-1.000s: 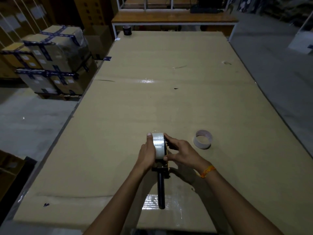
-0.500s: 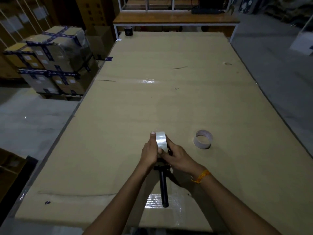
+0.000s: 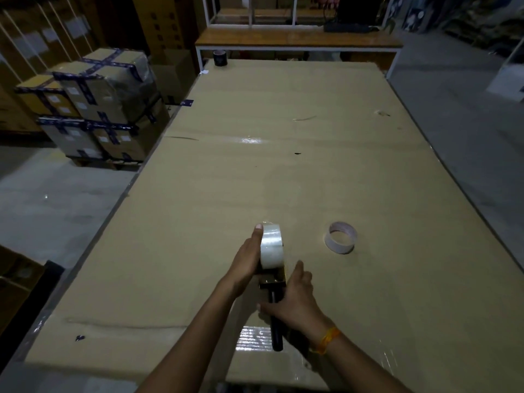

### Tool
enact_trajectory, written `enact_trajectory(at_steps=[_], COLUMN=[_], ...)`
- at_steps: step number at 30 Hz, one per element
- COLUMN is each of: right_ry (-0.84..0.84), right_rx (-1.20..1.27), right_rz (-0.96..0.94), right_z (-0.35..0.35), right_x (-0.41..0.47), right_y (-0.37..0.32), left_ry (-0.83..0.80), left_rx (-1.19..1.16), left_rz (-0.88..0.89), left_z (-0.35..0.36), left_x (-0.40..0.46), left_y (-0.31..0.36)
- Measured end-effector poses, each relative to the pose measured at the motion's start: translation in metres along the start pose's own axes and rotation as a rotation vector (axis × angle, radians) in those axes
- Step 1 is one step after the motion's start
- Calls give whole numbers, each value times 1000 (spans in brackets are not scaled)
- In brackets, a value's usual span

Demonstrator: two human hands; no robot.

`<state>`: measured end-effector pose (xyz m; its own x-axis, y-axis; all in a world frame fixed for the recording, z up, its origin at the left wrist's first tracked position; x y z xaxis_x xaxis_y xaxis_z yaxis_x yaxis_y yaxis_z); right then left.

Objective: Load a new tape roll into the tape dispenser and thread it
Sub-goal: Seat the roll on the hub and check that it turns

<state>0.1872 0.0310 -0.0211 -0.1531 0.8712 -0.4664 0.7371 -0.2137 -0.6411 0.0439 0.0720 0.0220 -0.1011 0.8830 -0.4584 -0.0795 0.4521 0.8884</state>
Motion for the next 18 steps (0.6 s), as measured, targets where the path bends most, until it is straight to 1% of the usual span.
enact_trajectory(at_steps=[2, 4, 8, 10, 12, 15, 16, 18], right_ry=[1, 18, 65, 57, 14, -32, -36, -59], right_rx=[92, 153, 436, 564, 619, 646, 650, 662], right_rz=[41, 7, -20, -5, -7, -20, -35, -74], right_z=[8, 8, -5, -12, -14, -12, -13, -16], right_x=[-2, -3, -8, -9, -8, -2, -1, 1], right_y=[4, 5, 7, 7, 8, 11, 11, 8], left_ry=[-18, -22, -6, 56, 173, 362, 392, 370], left_rx=[11, 23, 11, -29, -63, 4, 43, 57], left_rz=[3, 8, 53, 89, 155, 246, 255, 214], left_z=[-1, -6, -25, -38, -53, -73, -76, -75], left_x=[-1, -2, 0, 0, -3, -9, -10, -12], left_y=[1, 0, -4, -8, -14, -25, -30, -40])
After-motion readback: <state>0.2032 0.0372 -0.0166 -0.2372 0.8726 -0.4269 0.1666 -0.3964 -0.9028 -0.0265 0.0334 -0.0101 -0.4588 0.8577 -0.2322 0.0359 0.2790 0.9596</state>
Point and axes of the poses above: each hand's wrist, its own x-axis towards the middle knuckle, its own z-axis out of the palm, y = z × x, the point moved 5 cm from there along x, towards the middle knuckle, and after that the axes turned 2 degrees about z, right-handed, at the moved point
